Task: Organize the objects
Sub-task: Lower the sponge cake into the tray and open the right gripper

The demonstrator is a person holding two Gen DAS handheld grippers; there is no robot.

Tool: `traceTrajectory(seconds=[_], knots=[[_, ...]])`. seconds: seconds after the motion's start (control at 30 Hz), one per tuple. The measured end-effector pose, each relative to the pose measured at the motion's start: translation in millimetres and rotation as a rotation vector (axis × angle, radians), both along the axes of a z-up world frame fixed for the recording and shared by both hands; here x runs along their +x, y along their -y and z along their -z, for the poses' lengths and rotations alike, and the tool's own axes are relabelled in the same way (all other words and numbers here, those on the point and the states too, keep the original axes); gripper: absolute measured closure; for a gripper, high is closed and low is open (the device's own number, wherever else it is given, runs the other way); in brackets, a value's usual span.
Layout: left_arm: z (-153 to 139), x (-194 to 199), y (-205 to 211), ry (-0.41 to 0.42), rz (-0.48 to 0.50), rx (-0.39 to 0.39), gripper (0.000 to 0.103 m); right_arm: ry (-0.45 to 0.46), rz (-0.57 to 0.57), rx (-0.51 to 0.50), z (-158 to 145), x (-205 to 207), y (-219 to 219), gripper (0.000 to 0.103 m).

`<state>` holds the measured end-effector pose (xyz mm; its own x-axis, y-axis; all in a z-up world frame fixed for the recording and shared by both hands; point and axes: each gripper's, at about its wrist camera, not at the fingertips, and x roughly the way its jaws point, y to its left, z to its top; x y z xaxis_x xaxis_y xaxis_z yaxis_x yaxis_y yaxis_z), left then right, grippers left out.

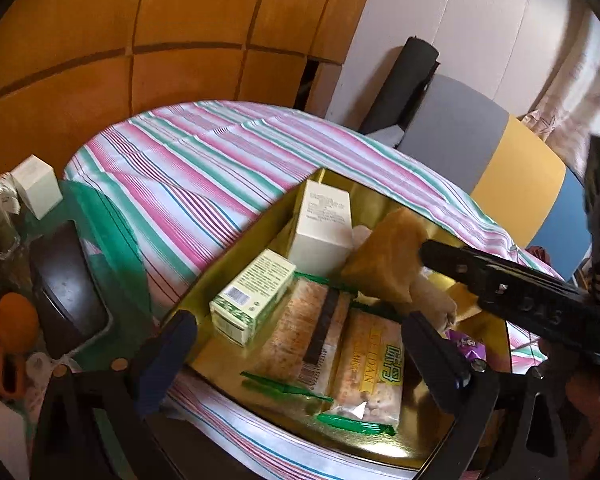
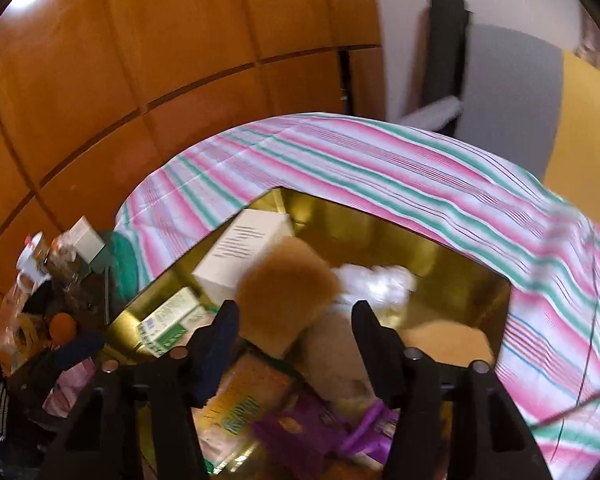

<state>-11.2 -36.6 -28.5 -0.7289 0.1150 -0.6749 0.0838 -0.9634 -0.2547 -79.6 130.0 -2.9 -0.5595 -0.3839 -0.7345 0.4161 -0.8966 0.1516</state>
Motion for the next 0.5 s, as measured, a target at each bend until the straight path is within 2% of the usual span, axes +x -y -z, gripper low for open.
traceTrajectory(seconds=[0.13,0.23,0.33,0.5], knots=[[-2,7,3,-0.009,-0.002,-0.033,0.0,0.069,-0.042,0.029,15,-15,23,0.049],[-2,12,7,-0.013,-0.003,-0.041,0.0,0.106,-0.002,0.046,30,-25,24,0.049],[-3,15,9,-0.03,-0.007,-0.044,0.0,0.102,0.053,0.11,39,-26,17,0.049],[-5,17,5,-0.045,0.002,-0.032,0.0,0.073,0.08,0.045,24,-8,-3,0.049]])
